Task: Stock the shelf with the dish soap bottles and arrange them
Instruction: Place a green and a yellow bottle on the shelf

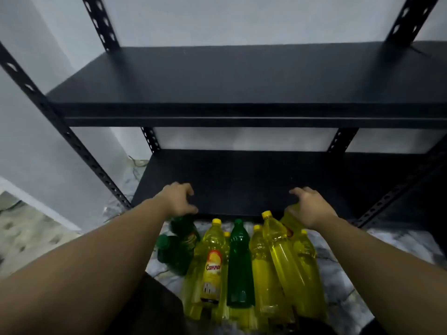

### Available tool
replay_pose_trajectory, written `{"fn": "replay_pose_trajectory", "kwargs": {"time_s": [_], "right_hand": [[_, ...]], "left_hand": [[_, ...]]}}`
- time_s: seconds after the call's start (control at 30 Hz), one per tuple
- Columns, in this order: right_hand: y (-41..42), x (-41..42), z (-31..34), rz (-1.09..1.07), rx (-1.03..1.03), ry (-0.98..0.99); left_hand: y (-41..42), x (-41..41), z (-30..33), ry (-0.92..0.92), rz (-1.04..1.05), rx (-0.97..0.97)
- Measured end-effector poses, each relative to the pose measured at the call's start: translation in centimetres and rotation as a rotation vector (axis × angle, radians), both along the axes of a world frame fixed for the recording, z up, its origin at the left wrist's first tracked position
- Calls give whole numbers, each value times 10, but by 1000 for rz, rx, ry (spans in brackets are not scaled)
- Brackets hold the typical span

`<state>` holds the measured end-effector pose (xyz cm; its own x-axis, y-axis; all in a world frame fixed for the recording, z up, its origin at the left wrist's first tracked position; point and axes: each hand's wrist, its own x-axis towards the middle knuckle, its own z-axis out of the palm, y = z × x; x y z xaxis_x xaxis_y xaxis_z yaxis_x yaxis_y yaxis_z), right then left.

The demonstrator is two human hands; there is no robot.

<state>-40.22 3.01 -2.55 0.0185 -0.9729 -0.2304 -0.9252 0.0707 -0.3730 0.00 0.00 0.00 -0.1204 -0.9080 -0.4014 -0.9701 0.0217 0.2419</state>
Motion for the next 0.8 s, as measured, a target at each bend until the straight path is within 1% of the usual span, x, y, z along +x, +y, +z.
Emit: {"fn": "replay_pose_trajectory", "kwargs": {"time_s": [0.1,0.17,0.23,0.4,0.53,0.63,0.7,0.8], "right_hand": [[8,-10,1,-62,78,23],[10,-16,0,-90,121,26],[9,-17,-3,-120,94,-13],[5,-14,-14,-187,69,-45],[-3,-11,-21,-222,35,-53],[0,-8,-25,-239,-8,-93],[3,-7,-22,-224,-41,-92],[4,-4,-3,-212,-112,-89]], "left_hand": [[15,21,-3,-68,53,76],[19,30,-9,-40,95,116],[17,34,-10,18,130,108],[14,28,-21,-34,99,142],[7,18,-27,-31,127,146],[3,13,-25,22,132,117],[1,9,-18,67,142,57],[0,7,0,154,210,-47]]}}
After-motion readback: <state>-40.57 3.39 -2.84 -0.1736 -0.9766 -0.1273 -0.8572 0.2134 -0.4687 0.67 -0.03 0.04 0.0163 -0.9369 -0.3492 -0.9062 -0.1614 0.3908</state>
